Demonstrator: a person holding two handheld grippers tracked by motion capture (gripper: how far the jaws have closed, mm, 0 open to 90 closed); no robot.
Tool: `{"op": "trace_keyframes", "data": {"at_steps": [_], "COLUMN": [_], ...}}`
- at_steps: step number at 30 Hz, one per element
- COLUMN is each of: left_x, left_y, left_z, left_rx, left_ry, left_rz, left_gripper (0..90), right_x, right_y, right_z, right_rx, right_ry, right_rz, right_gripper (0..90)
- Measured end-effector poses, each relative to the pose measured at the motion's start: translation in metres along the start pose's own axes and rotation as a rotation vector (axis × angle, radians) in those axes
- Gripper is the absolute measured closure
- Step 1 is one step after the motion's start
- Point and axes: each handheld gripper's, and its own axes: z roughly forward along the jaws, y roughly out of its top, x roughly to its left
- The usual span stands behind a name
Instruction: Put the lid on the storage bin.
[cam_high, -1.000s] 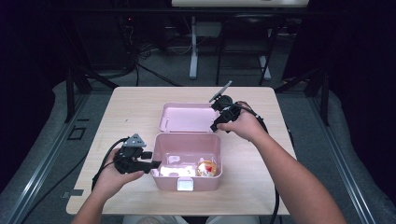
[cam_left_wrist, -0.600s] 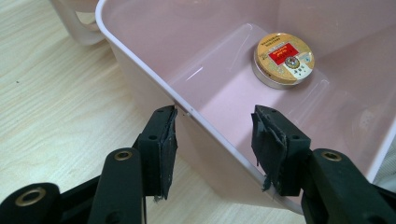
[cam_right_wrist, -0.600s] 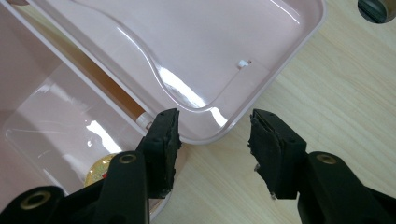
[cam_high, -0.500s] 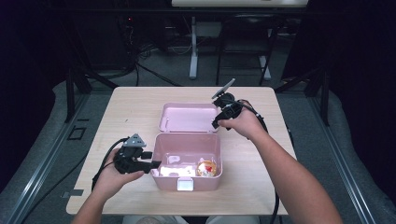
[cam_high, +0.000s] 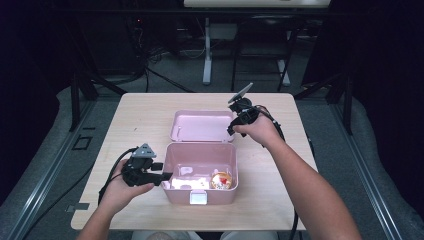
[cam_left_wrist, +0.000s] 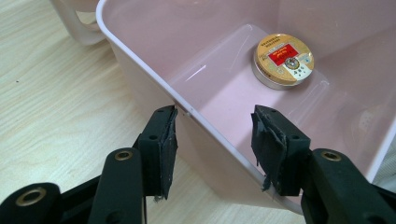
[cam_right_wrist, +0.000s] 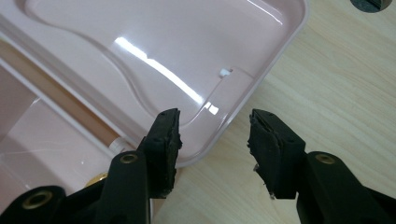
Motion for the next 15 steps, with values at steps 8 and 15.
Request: {"op": "trace_keyframes", "data": {"at_steps": [8, 15], "left_x": [0.000, -0.001], "left_y": [0.000, 0.000], "left_z": [0.000, -0.001], "left_rx": [0.002, 0.004], "left_ry": [-0.001, 0.002], "left_rz": [0.001, 0.004], "left_gripper": [50.4, 50.5], "right_x": [-0.007, -0.014], "right_y": [0.007, 0.013], "right_z": [0.012, 0.021], "right_rx": [-0.007, -0.015], "right_ry": [-0.017, -0.023], "right_rz": [0.058, 0.121], "right_gripper": [54.0, 55.2]}}
